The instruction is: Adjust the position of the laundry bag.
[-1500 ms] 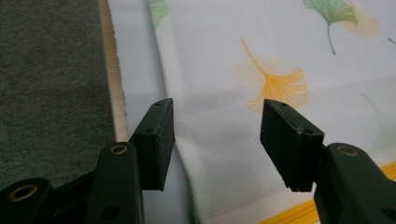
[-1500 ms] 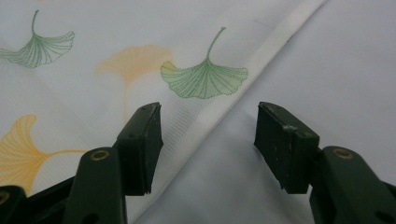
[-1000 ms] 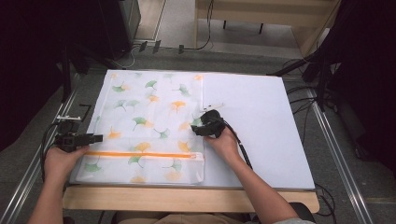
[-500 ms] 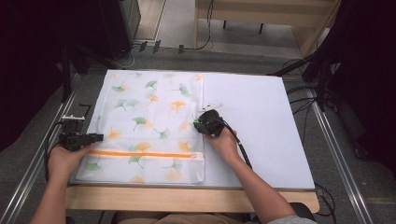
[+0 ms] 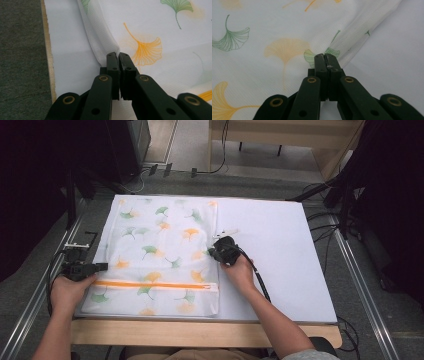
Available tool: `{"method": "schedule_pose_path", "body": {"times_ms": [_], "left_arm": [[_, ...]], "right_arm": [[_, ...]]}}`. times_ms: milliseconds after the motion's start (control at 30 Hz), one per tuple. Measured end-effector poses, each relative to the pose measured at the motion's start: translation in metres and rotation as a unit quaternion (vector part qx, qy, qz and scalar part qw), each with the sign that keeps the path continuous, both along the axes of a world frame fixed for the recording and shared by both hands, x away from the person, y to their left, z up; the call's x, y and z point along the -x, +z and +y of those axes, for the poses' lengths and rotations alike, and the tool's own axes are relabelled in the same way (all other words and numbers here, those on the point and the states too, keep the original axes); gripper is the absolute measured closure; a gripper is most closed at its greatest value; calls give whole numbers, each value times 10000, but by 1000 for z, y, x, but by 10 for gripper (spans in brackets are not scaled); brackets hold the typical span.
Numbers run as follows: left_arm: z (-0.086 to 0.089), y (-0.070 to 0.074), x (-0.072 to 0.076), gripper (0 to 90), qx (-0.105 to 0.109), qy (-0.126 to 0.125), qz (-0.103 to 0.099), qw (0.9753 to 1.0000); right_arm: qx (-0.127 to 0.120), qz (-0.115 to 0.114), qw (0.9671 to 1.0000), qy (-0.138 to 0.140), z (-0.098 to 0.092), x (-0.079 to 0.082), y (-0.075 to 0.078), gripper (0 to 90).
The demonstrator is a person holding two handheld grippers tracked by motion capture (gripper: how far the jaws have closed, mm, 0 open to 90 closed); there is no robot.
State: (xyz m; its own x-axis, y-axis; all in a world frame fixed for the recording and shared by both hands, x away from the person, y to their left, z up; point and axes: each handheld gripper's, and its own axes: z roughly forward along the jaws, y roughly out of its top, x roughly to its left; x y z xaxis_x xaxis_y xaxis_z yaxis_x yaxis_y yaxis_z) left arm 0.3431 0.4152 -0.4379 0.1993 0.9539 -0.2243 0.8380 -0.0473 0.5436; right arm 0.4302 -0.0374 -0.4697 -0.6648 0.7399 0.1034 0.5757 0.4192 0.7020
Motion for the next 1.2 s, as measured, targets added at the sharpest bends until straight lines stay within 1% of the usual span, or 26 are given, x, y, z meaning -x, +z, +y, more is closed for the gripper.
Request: {"method": "schedule_pose_path", "body": {"times_ms": [67, 133, 233, 267, 333, 367, 400, 433, 500, 567, 667, 733, 800, 867, 967, 1100, 1200], "left_arm": [[0, 1, 0, 895, 45, -10, 2, 10000], [-1, 1, 0, 900, 106, -8, 37, 9999], [-2, 2, 0, 900, 135, -61, 48, 9999], [-3, 3, 0, 900, 146, -71, 28, 9999], [-4, 3, 0, 900, 188, -71, 15, 9998], [-7, 5, 0, 900, 214, -112, -18, 9997], [-7, 5, 0, 900, 214, -112, -18, 9997], [-10, 7, 0, 900, 267, -170, -45, 9995], [-15, 8, -2, 900, 304, -238, -62, 9992], [-22, 9, -4, 900, 286, -325, -41, 9991], [-35, 11, -7, 900, 266, -497, -33, 9984], [-43, 11, -10, 900, 279, -614, -32, 9977], [-51, 12, -13, 900, 338, -732, -29, 9967], [-60, 11, -17, 900, 356, -854, 5, 9957], [-74, 10, -22, 900, 373, -1043, 42, 9938], [-90, 11, -28, 899, 380, -1232, 23, 9917], [-100, 10, -31, 898, 422, -1396, 51, 9893]], "right_arm": [[-25, 21, 10000, 25, -1, -1, 1, 900], [21, 43, 10000, 28, -2, -1, 2, 900], [54, 49, 10000, 48, -4, -3, 2, 900], [39, 101, 9999, 19, -5, -3, 2, 900], [40, 112, 9999, 16, -6, -3, 3, 900], [57, 100, 9999, 7, -9, -5, 3, 900], [49, 141, 9999, -14, -11, -5, 4, 900], [37, 160, 9999, -30, -13, -5, 5, 900], [35, 179, 9998, -42, -19, -6, 6, 900], [24, 317, 9994, -120, -25, -7, 8, 900], [42, 348, 9991, -228, -37, -9, 11, 900], [33, 386, 9987, -319, -46, -9, 12, 900], [-8, 421, 9982, -420, -56, -10, 14, 900], [5, 412, 9980, -484, -66, -11, 15, 900], [-23, 416, 9974, -581, -81, -11, 14, 900], [-26, 461, 9960, -766, -99, -10, 14, 900], [-23, 465, 9950, -887, -111, -9, 14, 900]]}}
